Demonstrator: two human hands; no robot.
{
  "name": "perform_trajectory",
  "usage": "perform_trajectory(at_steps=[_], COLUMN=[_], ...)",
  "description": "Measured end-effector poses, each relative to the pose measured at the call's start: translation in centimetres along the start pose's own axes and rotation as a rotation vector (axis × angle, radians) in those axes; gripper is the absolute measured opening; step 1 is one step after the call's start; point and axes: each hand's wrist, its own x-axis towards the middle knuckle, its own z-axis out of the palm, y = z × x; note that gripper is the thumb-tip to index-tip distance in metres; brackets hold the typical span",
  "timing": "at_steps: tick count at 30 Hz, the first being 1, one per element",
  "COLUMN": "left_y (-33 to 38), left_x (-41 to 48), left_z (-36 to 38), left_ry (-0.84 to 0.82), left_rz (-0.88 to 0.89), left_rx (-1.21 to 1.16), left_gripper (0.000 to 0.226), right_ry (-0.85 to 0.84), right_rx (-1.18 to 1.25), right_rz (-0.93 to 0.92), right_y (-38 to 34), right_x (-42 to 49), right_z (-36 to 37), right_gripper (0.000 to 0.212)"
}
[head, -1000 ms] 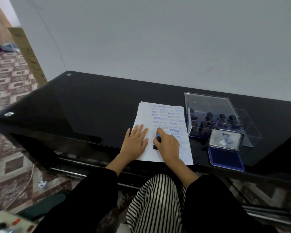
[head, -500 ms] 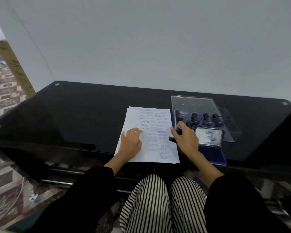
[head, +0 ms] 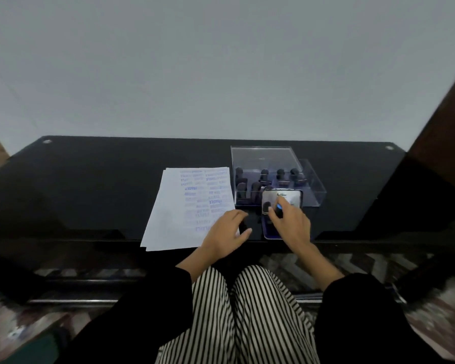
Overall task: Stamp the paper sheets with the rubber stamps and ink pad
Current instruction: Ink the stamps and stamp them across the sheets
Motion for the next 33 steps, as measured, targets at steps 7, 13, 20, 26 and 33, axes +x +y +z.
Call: perform_trajectory(at_steps=[7, 13, 20, 26, 33], left_y=[1.7, 1.9, 1.6, 1.6, 1.1], left_x=[0.6, 1.4, 1.8, 1.8, 1.9], left_z=[2.5, 4.2, 5.2, 5.3, 5.2], left_ry=[-0.092, -0.130, -0.080, -0.082, -0.060], left_rz=[-0.010, -0.039, -0.020, -0.026, -0.011], left_rx=[0.072, 0.178, 0.259, 0.264, 0.231], left_gripper=[0.073, 0.086, 0.102, 0.106, 0.101], right_ry=[-0.007, 0.019, 0.202, 0.337, 0.372], right_rx=[-0.082, -0.090, -0.041, -0.057, -0.054], right_rz=[-0.031, -0.074, -0.097, -0.148, -0.168], right_y=[1.5, 1.2, 1.4, 1.6, 1.5], right_x=[0.0, -0.1, -0.7, -0.7, -0.3], right_z=[0.2, 0.8, 2.2, 2.7, 3.2], right_gripper=[0.019, 0.019, 0.013, 0.027, 0.030])
